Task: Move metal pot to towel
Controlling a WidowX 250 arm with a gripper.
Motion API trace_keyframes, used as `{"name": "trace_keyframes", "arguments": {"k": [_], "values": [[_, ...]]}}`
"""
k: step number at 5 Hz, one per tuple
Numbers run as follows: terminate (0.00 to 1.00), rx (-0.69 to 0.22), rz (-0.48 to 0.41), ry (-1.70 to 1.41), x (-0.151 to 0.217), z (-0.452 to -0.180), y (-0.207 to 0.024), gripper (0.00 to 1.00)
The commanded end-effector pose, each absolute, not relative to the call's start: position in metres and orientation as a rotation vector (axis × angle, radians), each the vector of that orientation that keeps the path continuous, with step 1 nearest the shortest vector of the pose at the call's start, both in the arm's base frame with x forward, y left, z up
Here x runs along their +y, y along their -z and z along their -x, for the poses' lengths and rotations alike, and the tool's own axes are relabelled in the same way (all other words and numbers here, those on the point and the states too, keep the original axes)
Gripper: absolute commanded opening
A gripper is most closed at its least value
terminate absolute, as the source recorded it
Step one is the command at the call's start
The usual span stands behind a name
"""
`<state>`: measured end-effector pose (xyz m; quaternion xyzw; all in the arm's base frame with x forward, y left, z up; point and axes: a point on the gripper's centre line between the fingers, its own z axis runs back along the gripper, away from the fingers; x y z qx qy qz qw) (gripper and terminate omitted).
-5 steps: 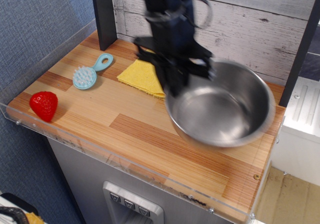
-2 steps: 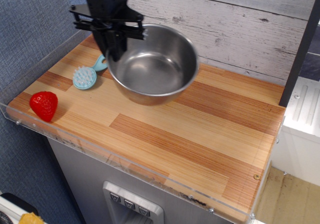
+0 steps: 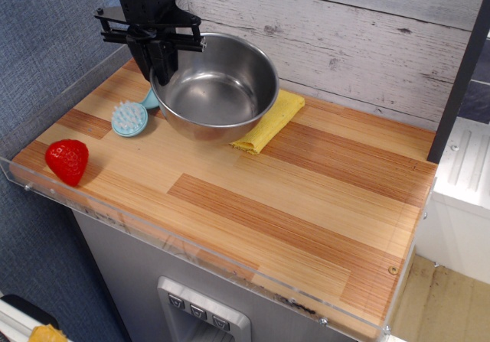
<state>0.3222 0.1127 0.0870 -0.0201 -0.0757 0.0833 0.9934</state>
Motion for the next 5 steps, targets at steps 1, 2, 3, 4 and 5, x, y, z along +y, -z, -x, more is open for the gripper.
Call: {"name": "trace_keyframes", "arguments": {"k": [1, 2, 3, 4, 5], "values": [[0.0, -0.195, 0.048, -0.21, 0.134, -0.355, -0.092, 0.0], [0.0, -0.193, 0.059, -0.224, 0.134, -0.363, -0.087, 0.0], [0.0, -0.186, 0.07, -0.217, 0.127, -0.367, -0.083, 0.0], [0.0, -0.168, 0.081, -0.195, 0.119, -0.367, -0.083, 1.0], [0.0, -0.179, 0.087, -0.187, 0.115, -0.366, -0.089, 1.0]]}}
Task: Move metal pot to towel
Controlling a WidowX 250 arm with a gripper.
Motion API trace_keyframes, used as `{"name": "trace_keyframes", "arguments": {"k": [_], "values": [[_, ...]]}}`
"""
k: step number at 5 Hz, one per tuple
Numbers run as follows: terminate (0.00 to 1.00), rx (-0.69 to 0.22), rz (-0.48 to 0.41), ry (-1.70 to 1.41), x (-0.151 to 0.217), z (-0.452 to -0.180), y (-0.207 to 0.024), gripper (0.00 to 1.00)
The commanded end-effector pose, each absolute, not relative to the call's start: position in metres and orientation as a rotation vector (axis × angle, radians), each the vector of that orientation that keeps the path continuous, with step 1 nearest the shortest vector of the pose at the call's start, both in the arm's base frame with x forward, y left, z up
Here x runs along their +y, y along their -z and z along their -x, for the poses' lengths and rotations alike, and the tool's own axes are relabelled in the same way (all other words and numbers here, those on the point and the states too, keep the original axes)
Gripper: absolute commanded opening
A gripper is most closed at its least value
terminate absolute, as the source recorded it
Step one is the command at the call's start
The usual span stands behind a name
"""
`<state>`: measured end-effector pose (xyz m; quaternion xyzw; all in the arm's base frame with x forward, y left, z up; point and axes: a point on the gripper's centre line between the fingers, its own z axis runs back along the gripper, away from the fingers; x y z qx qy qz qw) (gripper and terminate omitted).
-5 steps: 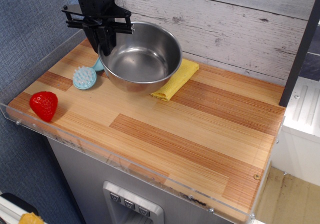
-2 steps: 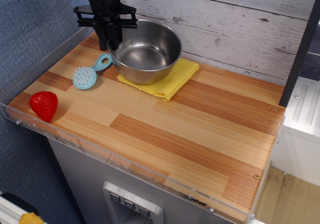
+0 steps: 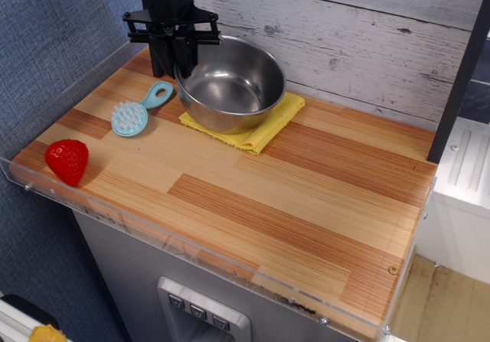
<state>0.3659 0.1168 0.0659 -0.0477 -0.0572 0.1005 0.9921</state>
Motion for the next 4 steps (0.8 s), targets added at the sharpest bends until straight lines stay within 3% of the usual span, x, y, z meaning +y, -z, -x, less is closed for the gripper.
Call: {"name": "trace_keyframes", "arguments": {"k": [1, 2, 4], "values": [[0.0, -0.2, 0.102, -0.182, 0.11, -0.364, -0.098, 1.0], [0.0, -0.212, 0.093, -0.158, 0.102, -0.362, -0.114, 1.0], [0.0, -0.185, -0.06, -0.094, 0.074, -0.35, -0.173, 1.0]]}}
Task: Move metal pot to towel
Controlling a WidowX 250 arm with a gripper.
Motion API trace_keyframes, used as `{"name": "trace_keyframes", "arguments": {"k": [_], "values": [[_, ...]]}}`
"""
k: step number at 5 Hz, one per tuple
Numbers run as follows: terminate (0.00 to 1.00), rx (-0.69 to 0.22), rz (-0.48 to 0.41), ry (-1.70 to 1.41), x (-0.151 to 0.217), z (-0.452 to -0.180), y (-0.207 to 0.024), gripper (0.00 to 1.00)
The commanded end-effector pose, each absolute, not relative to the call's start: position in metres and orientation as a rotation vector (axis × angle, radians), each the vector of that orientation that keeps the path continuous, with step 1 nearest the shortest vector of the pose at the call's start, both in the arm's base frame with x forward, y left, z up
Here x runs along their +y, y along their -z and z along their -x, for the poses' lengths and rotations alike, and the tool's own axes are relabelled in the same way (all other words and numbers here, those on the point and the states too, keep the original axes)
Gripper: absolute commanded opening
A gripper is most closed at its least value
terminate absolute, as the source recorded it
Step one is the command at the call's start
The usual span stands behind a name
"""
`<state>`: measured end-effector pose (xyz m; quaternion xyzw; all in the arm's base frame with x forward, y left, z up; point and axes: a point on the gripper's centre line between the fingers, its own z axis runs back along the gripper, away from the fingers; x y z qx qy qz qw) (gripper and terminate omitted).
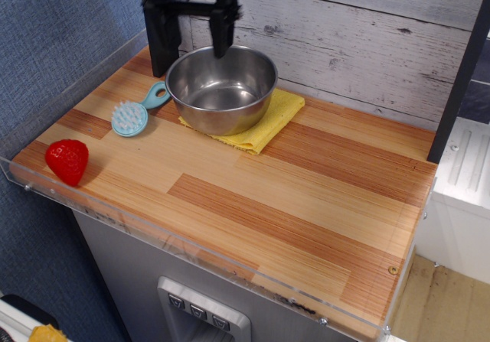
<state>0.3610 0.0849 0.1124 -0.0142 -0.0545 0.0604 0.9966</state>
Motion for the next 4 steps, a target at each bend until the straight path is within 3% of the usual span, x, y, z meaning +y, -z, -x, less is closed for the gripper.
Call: {"name": "trace_keyframes", "arguments": {"k": [1, 2, 4], "values": [[0.0, -0.151, -0.072, -0.044, 0.051, -0.336, -0.199, 1.0], [0.0, -0.187, -0.041, 0.018, 0.02, -0.309, -0.214, 1.0], [0.0, -0.254, 0.036, 0.121, -0.024, -0.28, -0.211, 1.0]]}}
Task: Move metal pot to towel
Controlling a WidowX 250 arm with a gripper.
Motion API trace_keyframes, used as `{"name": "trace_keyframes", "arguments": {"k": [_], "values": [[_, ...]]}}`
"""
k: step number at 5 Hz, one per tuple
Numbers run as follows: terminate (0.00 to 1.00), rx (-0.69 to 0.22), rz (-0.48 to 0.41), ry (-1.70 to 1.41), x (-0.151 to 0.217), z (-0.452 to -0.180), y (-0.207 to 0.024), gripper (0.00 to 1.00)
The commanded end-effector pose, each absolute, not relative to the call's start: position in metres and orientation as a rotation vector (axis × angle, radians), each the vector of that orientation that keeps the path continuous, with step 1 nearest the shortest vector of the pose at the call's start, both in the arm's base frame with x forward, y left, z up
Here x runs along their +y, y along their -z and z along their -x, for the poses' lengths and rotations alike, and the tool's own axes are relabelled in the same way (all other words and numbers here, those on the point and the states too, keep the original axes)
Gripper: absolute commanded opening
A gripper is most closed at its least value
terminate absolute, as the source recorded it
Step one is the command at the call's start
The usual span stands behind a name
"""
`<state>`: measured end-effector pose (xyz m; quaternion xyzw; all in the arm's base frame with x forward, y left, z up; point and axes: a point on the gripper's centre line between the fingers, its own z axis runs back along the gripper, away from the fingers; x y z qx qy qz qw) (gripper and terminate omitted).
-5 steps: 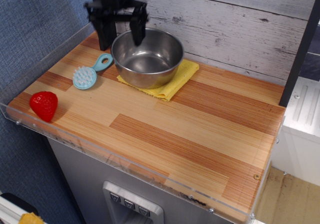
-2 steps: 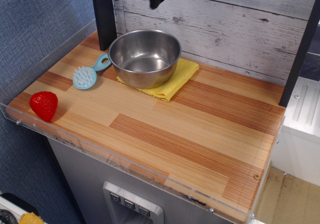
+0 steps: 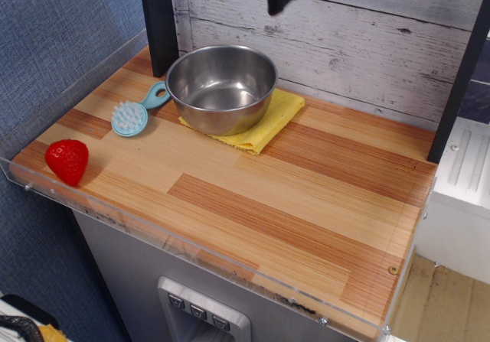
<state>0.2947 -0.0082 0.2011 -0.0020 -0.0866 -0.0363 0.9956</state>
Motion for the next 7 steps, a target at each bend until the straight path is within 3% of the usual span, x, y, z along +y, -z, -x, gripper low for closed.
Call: {"name": "trace_keyframes", "arguments": {"k": [1, 2, 6, 7], "values": [[0.0, -0.25, 0.037, 0.125, -0.0297, -0.2823, -0.2063, 1.0], [0.0, -0.213, 0.021, 0.087, -0.0258, -0.28, -0.2017, 1.0], [0.0, -0.213, 0.021, 0.087, -0.0258, -0.28, -0.2017, 1.0], [1.0, -0.213, 0.021, 0.087, -0.0258, -0.28, -0.2017, 1.0]]}}
